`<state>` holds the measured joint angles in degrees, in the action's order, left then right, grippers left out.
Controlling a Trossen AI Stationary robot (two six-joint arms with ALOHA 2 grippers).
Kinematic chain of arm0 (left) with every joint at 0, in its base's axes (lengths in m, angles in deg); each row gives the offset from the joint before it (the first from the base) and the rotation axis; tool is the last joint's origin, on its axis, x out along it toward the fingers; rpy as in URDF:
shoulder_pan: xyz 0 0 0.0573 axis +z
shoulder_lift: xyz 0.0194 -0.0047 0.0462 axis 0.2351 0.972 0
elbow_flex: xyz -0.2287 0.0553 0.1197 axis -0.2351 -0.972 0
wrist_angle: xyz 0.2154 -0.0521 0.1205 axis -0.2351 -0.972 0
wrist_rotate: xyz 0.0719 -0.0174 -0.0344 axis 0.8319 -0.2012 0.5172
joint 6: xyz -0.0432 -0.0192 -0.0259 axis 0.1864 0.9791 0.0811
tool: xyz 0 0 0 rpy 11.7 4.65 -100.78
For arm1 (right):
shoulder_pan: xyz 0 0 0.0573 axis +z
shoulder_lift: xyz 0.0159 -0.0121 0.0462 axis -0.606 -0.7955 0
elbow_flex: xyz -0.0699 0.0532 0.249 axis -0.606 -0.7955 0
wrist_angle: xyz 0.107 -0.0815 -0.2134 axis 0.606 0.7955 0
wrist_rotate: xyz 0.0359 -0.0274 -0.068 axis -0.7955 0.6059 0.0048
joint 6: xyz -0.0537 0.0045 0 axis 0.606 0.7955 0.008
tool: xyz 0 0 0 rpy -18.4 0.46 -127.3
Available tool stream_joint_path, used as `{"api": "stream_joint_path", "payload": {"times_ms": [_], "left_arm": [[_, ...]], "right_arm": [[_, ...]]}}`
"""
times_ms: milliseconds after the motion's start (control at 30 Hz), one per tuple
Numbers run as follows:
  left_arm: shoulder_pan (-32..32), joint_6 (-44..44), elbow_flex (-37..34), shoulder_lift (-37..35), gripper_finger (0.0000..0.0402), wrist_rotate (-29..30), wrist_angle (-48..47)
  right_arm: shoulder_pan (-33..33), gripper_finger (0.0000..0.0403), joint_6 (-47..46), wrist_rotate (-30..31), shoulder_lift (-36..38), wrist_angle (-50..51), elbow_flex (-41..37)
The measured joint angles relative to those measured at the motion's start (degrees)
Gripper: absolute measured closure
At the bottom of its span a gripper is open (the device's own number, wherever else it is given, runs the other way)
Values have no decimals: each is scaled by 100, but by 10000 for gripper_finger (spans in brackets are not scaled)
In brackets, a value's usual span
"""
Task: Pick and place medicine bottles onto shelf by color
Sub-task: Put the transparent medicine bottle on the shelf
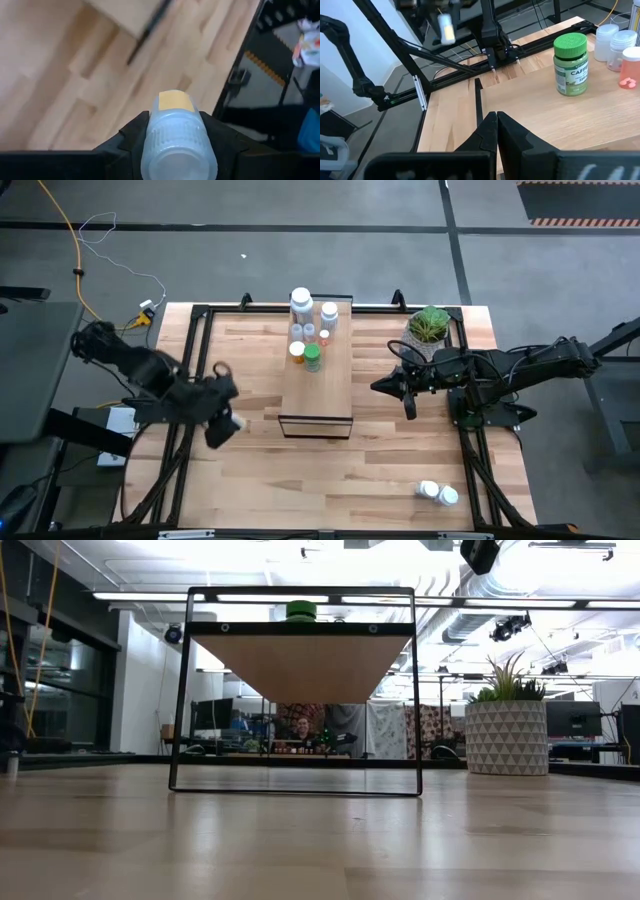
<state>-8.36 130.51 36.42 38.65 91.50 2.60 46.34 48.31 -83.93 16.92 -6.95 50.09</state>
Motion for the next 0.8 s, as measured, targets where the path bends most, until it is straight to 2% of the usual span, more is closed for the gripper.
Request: {"api": "stream_joint_path", "payload": {"times_ms": [167,467,800], "left_arm": [[828,-869,748,428,267,-48,-324],[2001,-2431,1537,1481,266,-369,-326],[2597,-4048,1784,2667,266,-405,-448]], "right_arm": [[0,402,2,3,0,-12,-2],[1,402,2,18,0,-16,-2],[-1,402,-1,300,0,-16,-2]]}}
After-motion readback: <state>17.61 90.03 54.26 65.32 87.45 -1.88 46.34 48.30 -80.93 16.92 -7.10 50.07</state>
